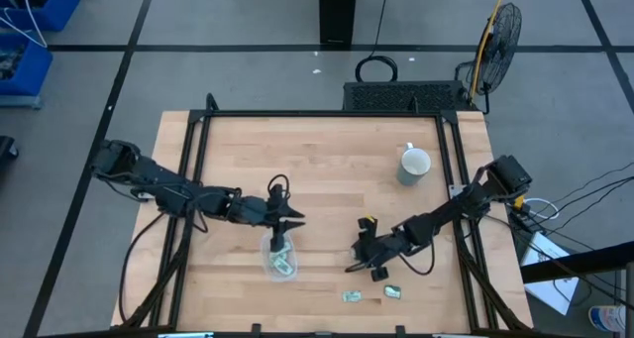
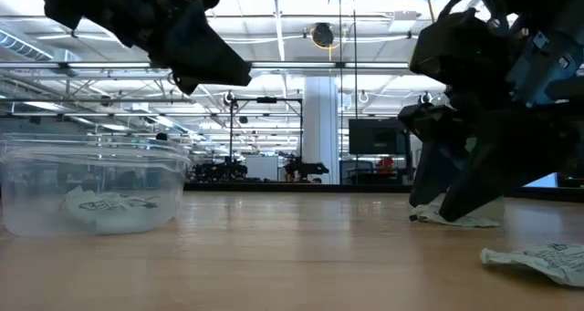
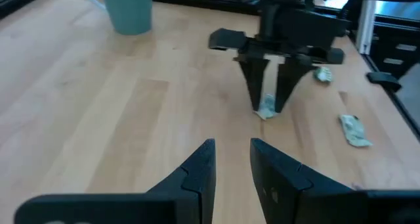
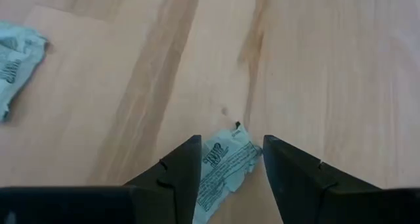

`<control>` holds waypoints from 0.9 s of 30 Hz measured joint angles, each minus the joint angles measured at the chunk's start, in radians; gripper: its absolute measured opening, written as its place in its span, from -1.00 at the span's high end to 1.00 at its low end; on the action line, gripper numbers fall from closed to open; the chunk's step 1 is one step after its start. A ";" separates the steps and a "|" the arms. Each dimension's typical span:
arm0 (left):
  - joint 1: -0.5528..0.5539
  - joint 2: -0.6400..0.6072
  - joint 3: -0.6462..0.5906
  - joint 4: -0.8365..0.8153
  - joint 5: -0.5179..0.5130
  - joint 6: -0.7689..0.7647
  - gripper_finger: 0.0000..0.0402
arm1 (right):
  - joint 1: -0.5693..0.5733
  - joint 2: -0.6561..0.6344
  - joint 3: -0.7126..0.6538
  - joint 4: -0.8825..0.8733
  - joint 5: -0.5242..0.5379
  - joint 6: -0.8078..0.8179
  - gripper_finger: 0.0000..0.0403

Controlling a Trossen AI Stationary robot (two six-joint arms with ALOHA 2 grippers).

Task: Pick and place Stevia / Truvia into bins
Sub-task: Put the stevia packet into the transparent container

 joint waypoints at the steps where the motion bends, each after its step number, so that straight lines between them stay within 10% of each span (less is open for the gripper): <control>1: 0.003 0.000 0.000 0.000 0.000 0.000 0.51 | 0.000 0.000 -0.002 0.004 0.000 0.001 0.23; 17: 0.009 0.000 0.000 0.000 0.000 -0.001 0.51 | -0.008 0.001 -0.041 0.090 0.017 -0.070 0.81; 27: 0.013 0.055 0.000 0.187 0.028 -0.023 0.51 | -0.092 0.002 -0.041 0.606 0.185 -0.398 0.84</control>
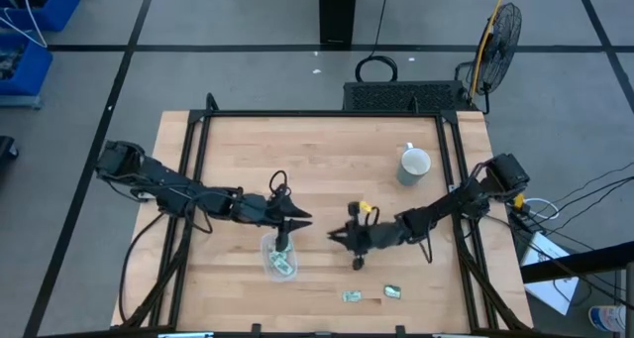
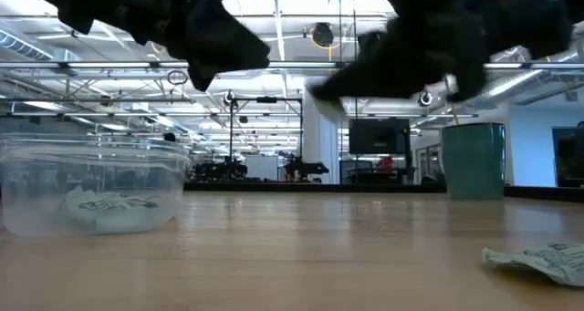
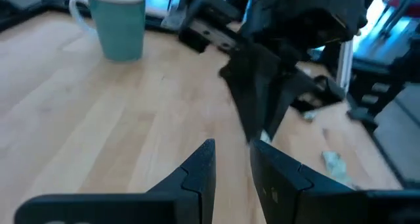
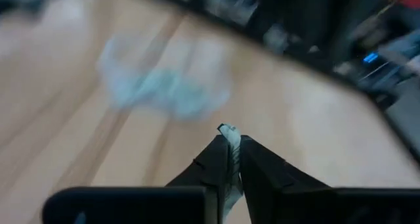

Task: Pick and place Stevia / Truvia into bins
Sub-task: Put the stevia packet into the transparent container

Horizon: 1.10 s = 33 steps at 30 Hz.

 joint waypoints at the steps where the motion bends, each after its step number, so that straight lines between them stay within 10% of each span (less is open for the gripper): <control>1: 0.000 0.014 0.000 0.020 0.000 0.000 0.51 | -0.016 0.000 0.000 0.056 0.000 -0.004 0.82; 24: 0.039 0.225 0.019 0.320 -0.065 0.113 0.52 | -0.126 -0.001 0.001 0.214 -0.034 0.026 0.82; 33: 0.038 0.225 0.019 0.304 -0.046 0.132 0.95 | -0.126 -0.001 0.001 0.204 -0.031 -0.027 0.62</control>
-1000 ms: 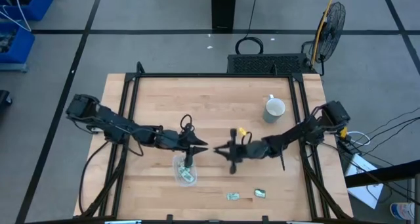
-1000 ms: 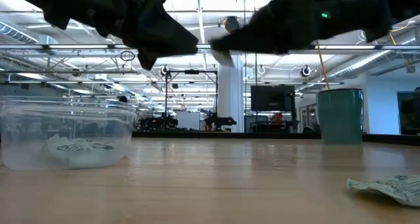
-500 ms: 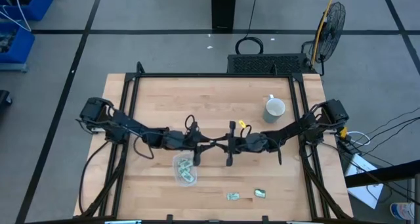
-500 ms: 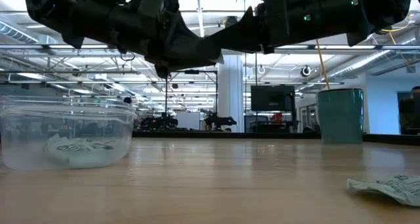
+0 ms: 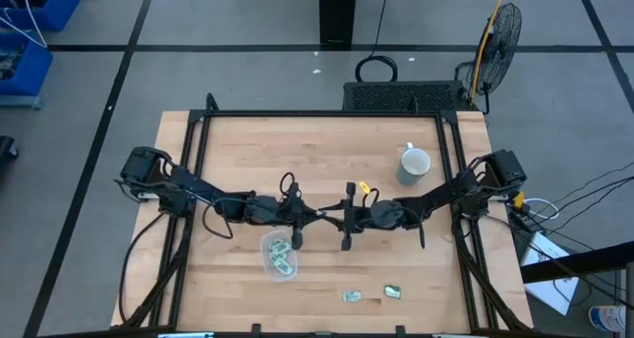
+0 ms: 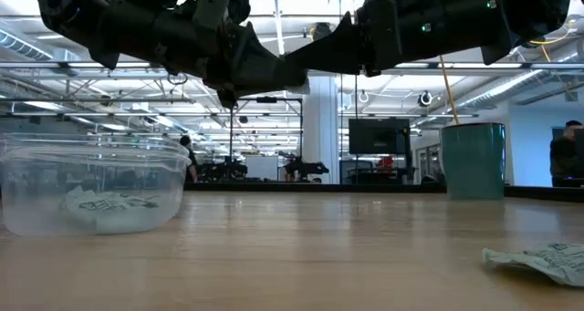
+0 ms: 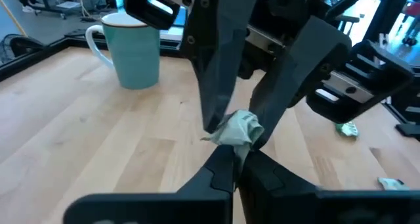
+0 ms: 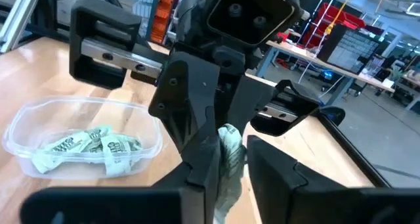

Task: Pick and place Stevia / Truvia into bins
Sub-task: Put the stevia packet into the transparent container

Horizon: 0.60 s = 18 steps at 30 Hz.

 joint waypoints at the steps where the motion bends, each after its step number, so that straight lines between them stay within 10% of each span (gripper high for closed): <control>1: 0.000 0.000 0.000 -0.001 0.008 0.000 0.94 | 0.000 0.000 0.000 -0.005 0.000 -0.004 0.59; 18: -0.118 -0.093 -0.001 -0.310 0.167 0.042 0.98 | 0.128 -0.001 0.000 -0.050 0.004 -0.308 0.47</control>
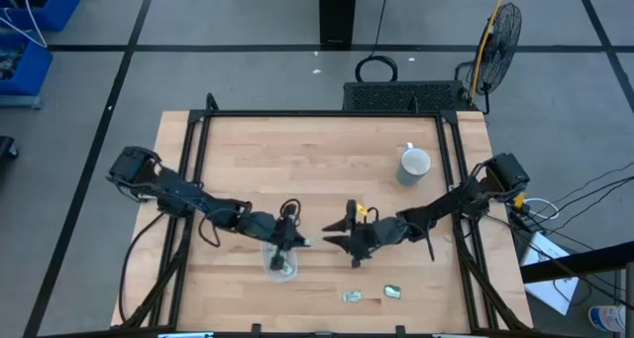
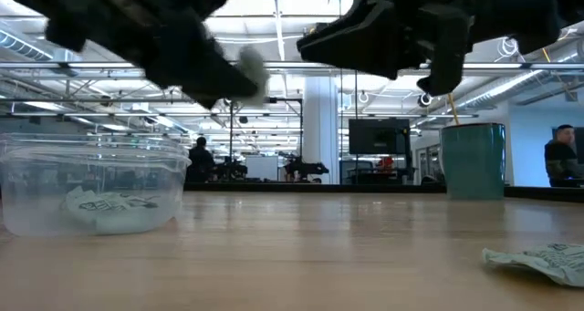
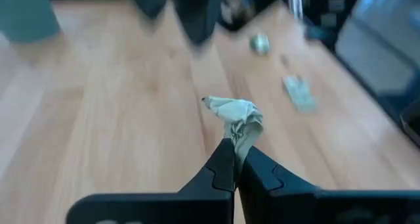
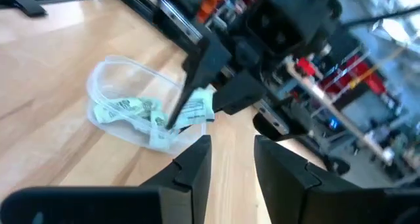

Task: Pick and place Stevia / Truvia into bins
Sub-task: Put the stevia packet into the transparent container

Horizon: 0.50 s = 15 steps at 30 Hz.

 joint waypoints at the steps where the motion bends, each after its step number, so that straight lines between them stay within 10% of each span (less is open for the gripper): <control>1: -0.016 -0.028 -0.001 -0.048 -0.001 -0.001 0.98 | 0.010 0.000 0.000 0.006 0.004 -0.018 0.47; 15: -0.158 -0.177 0.001 -0.432 0.037 -0.515 0.83 | 0.071 -0.024 0.000 0.008 0.183 -0.033 0.46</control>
